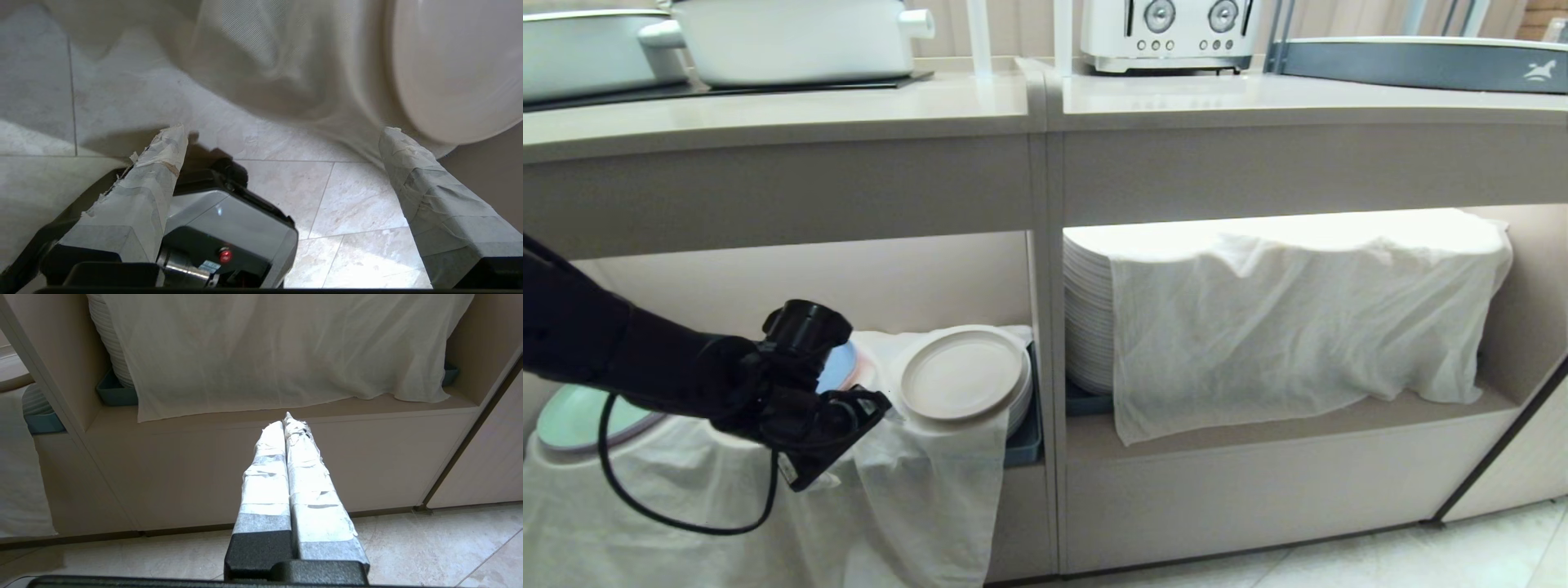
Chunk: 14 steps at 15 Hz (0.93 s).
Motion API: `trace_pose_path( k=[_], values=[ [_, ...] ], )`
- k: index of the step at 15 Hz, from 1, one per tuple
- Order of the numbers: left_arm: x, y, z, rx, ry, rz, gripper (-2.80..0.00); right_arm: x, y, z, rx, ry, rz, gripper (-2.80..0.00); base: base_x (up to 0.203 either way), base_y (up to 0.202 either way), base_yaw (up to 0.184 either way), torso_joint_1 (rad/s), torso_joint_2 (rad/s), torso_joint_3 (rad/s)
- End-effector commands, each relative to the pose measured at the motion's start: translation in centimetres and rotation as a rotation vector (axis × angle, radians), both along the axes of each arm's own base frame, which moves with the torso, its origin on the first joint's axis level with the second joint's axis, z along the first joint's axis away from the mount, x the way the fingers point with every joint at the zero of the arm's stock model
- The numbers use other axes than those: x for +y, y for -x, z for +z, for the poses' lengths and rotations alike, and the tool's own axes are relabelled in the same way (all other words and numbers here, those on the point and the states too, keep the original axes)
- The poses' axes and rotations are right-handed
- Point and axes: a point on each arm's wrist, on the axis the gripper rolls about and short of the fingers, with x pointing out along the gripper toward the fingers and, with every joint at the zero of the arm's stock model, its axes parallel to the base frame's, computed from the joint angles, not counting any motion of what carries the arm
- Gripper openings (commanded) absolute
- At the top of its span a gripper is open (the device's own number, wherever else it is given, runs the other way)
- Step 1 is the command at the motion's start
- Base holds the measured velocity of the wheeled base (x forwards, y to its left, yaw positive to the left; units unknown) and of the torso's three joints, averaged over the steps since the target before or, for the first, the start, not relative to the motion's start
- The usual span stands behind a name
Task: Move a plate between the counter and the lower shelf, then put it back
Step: Pick up the plate in the cupboard
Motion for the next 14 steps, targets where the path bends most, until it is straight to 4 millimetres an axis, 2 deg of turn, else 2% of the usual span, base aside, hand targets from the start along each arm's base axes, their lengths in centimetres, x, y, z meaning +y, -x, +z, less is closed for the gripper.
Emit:
trace_pose_path(
  k=[1, 5, 6, 11, 14],
  values=[
    [0.2, 2.0, 0.9, -0.012, 0.004, 0.001, 0.0, 0.0, 0.0, 0.0, 0.0, 0.001, 0.0, -2.8, 0.0, 0.0, 0.0, 0.0, 0.0, 0.0],
    [0.8, 4.5, 1.4, -0.048, -0.008, 0.013, 0.0, 0.0, 0.0, 0.0, -0.001, 0.001, 0.0, -2.8, 0.0, 0.0, 0.0, 0.0, 0.0, 0.0],
    [0.9, 5.0, 1.5, -0.052, -0.017, 0.013, -2.8, 0.0, 0.0, 0.0, 0.0, 0.001, 0.0, -2.8, 0.0, 0.0, 0.0, 0.0, 0.0, 0.0],
    [1.3, 7.5, 1.8, -0.058, -0.021, 0.011, -2.8, 0.0, 0.0, 0.0, -0.001, 0.001, 0.0, -2.8, 0.0, 0.0, 0.0, 0.0, 0.0, 0.0],
    [1.6, 9.8, 1.7, -0.054, -0.021, 0.01, -2.8, 0.0, 0.0, 0.0, 0.0, 0.001, 0.0, -2.8, 0.0, 0.0, 0.0, 0.0, 0.0, 0.0]
  ],
)
